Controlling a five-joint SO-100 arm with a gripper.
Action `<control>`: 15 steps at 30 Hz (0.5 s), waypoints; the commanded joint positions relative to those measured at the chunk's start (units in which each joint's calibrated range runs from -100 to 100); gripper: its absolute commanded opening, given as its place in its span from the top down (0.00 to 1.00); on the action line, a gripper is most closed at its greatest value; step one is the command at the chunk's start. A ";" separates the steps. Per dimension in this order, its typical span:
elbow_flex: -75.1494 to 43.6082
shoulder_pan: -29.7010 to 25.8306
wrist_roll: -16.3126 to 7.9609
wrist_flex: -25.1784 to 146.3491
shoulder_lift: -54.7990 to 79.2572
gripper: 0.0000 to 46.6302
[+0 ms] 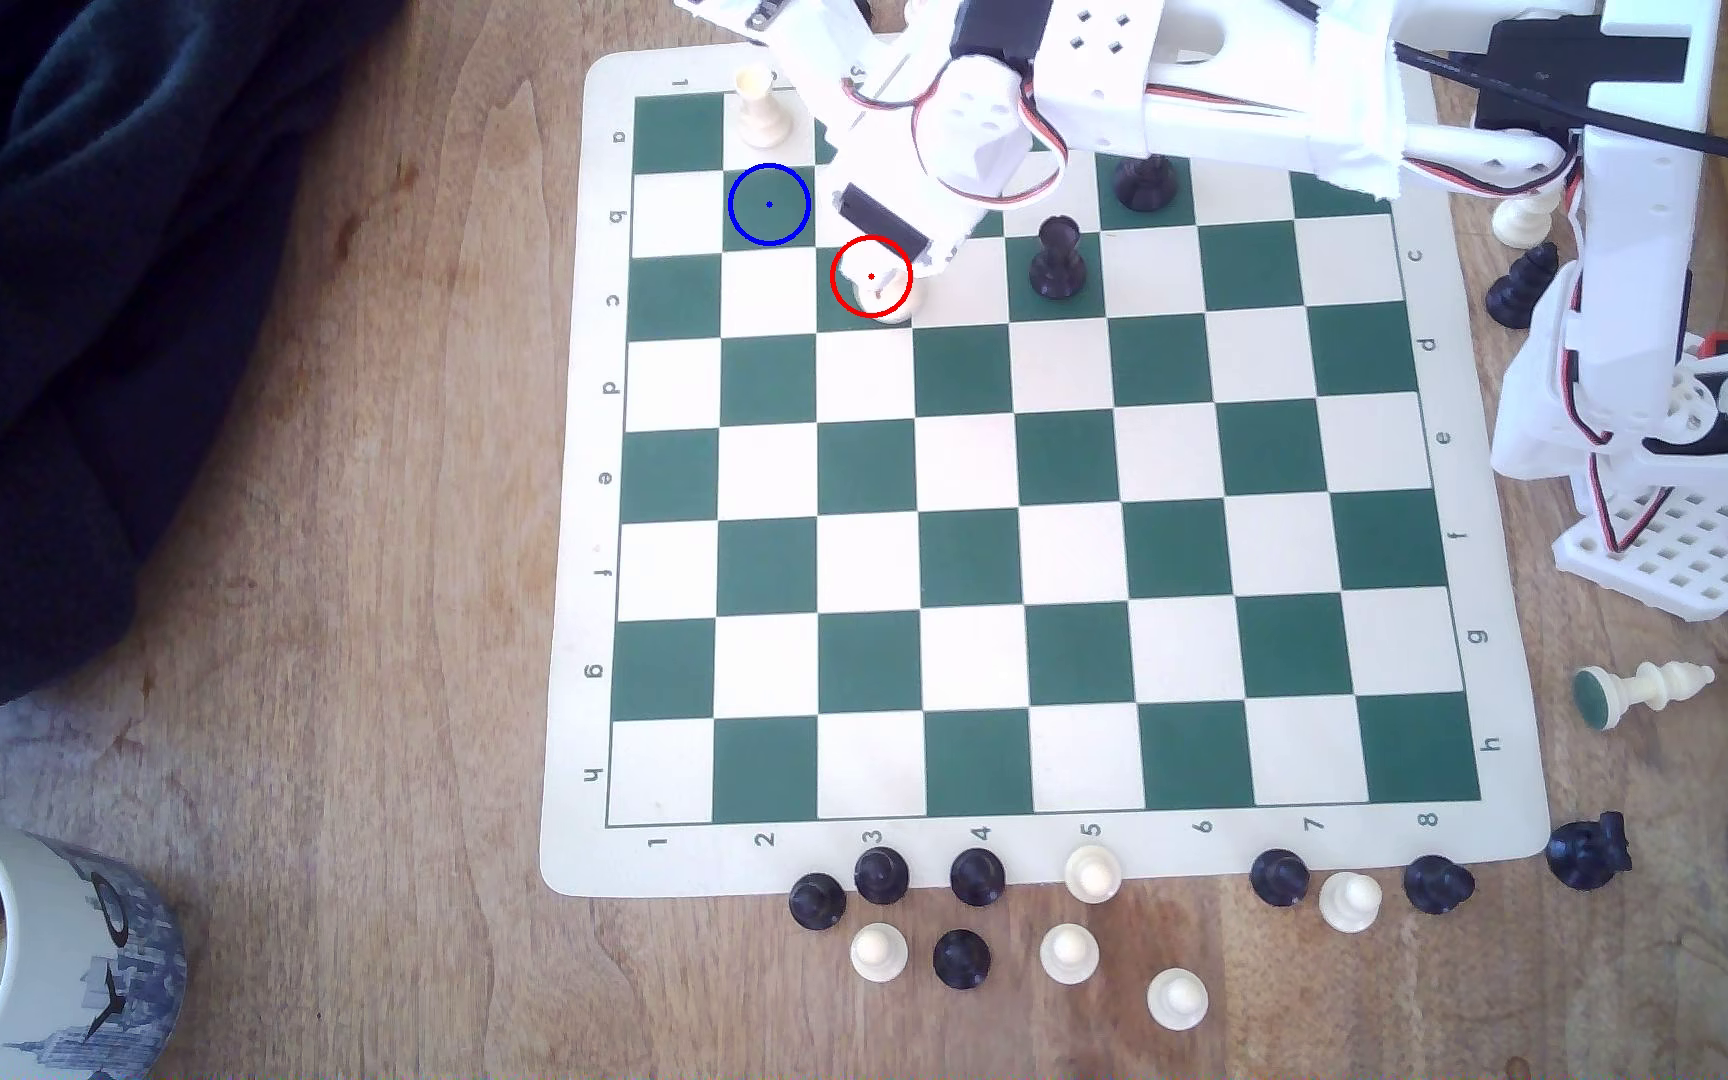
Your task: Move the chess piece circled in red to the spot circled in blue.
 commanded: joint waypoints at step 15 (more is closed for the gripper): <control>-27.44 1.65 1.07 4.03 1.56 0.90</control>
